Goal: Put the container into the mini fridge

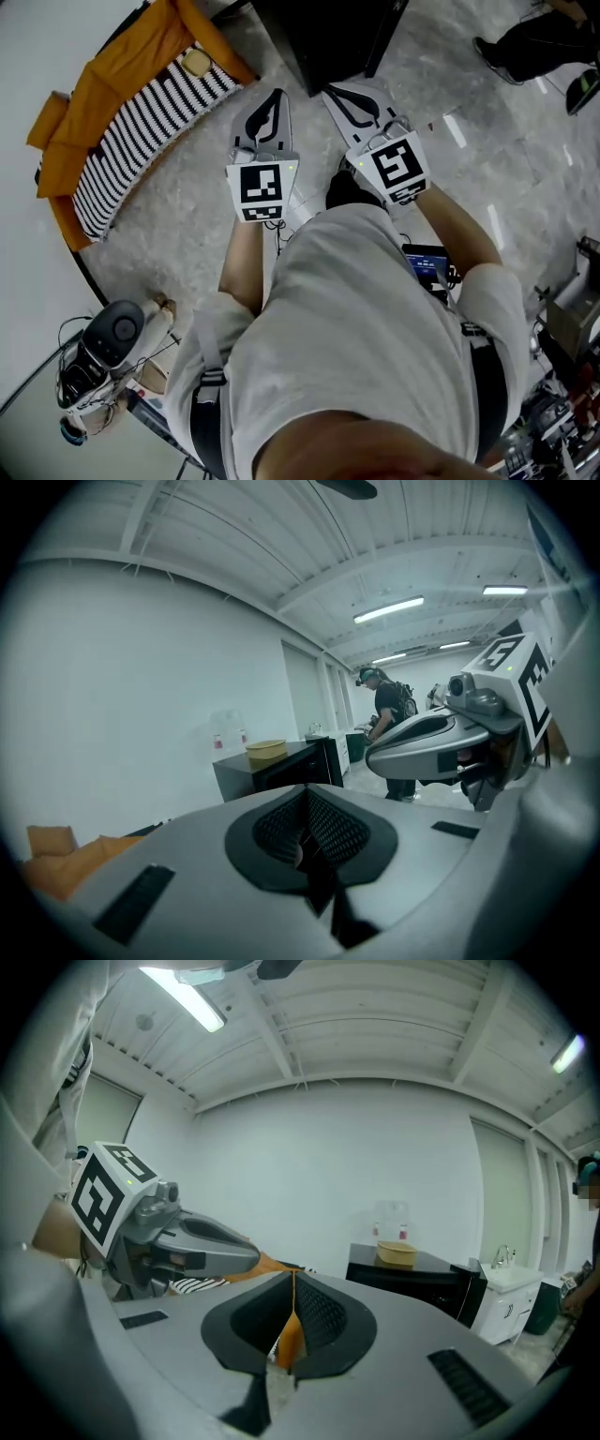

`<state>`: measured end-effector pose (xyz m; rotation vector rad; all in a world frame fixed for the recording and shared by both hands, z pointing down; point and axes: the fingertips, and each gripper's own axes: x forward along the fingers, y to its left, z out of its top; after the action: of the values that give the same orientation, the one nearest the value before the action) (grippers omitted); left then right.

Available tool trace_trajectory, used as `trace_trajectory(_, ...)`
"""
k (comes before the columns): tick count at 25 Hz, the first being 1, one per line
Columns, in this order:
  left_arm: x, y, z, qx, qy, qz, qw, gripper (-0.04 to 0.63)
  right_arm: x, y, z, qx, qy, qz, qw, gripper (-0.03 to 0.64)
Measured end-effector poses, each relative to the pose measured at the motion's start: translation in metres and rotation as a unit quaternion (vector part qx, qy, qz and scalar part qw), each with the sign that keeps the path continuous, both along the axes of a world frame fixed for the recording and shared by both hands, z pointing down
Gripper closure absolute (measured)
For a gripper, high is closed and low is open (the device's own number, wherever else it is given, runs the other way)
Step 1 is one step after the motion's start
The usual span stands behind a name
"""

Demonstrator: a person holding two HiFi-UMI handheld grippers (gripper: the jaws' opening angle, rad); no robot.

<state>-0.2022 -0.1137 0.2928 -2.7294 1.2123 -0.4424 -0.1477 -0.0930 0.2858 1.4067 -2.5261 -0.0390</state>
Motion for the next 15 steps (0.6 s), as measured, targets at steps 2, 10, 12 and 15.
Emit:
trace_trajectory(2, 0.014, -0.024, -0.004, 0.023, -0.036, 0.008, 0.9991, 0.583, 0.012, -0.021, -0.003, 0.000, -0.002, 0.004, 1.000, 0.577)
trace_trajectory(10, 0.063, -0.080, -0.016, 0.105, -0.148, 0.080, 0.9802, 0.583, 0.051, -0.068, -0.016, 0.005, -0.009, 0.025, 1.000, 0.578)
trace_trajectory(12, 0.074, -0.096, -0.019, 0.098, -0.154, 0.095, 0.9785, 0.583, 0.063, -0.081, -0.016, 0.004, -0.009, 0.030, 0.999, 0.578)
trace_trajectory(15, 0.087, -0.118, -0.024, 0.054, -0.143, 0.107, 0.9824, 0.583, 0.076, -0.096, -0.019, 0.001, -0.014, 0.039, 0.999, 0.578)
